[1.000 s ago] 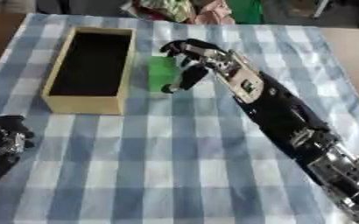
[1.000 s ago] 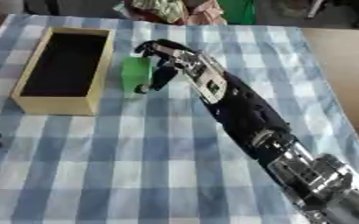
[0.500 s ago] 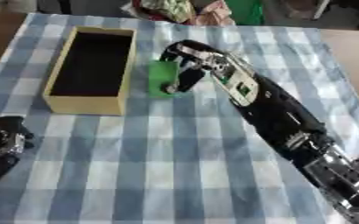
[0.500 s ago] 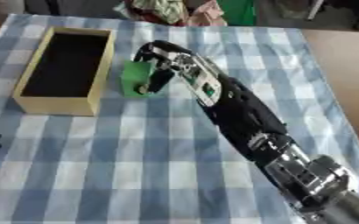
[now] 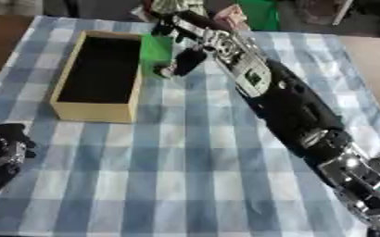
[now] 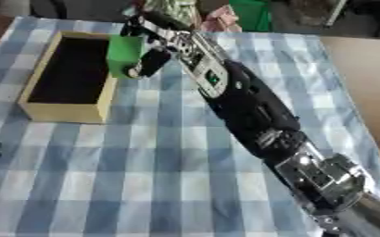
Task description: Pick up objects on the table and place them in the box.
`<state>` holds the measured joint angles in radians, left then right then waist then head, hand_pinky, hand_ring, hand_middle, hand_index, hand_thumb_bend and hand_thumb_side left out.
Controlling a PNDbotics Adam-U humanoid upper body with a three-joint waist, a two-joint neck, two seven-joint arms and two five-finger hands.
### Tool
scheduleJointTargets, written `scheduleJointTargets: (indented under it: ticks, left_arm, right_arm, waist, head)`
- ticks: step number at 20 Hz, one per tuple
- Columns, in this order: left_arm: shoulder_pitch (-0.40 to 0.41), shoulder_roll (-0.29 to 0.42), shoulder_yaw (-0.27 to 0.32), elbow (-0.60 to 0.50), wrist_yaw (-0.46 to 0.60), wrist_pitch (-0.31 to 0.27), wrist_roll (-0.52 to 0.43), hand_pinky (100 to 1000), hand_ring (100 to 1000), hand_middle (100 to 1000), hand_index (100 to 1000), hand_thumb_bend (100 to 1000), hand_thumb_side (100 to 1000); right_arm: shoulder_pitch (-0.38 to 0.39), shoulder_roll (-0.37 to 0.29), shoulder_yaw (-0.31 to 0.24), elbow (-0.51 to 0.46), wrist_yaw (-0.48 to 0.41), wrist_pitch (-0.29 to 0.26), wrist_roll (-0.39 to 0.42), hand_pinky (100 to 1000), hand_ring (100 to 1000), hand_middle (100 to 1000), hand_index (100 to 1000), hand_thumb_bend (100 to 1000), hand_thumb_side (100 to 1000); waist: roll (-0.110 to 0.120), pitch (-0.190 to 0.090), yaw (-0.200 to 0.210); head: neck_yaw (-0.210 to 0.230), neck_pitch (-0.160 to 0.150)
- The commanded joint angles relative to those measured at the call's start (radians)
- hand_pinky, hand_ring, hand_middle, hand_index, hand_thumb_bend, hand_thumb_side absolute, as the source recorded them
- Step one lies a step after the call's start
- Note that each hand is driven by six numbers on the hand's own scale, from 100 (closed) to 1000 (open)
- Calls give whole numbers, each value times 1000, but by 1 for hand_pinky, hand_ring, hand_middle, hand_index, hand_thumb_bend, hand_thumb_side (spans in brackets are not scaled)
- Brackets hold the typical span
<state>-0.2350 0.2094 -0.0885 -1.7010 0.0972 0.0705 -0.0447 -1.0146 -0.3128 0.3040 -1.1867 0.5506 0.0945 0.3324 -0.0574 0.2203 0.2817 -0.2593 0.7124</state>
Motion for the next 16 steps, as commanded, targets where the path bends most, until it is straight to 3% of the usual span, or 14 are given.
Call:
scheduleJointTargets:
  ticks: [1, 10, 16]
  left_arm:
    - [-8, 2, -5, -10, 6, -2, -7, 545, 575, 493, 662, 100, 246]
    - [-20, -5, -15, -10, 12, -1, -18, 545, 575, 493, 662, 100, 246]
    - [-24, -8, -19, -10, 14, 1, -23, 546, 575, 492, 662, 100, 246]
  right_arm:
    - [-43, 1, 4, -30, 20, -1, 15, 751, 857, 434, 529, 357, 100]
    - [-67, 86, 18, 51, 57, -13, 23, 750, 859, 448, 558, 361, 100]
    - [-64, 140, 31, 93, 120, -27, -14, 773, 878, 575, 720, 404, 100]
  waist:
    - [6, -22, 11]
    - [6, -16, 68]
    - [10, -11, 80]
  head:
    - [-12, -14]
    - [-37, -29]
    - [-51, -33]
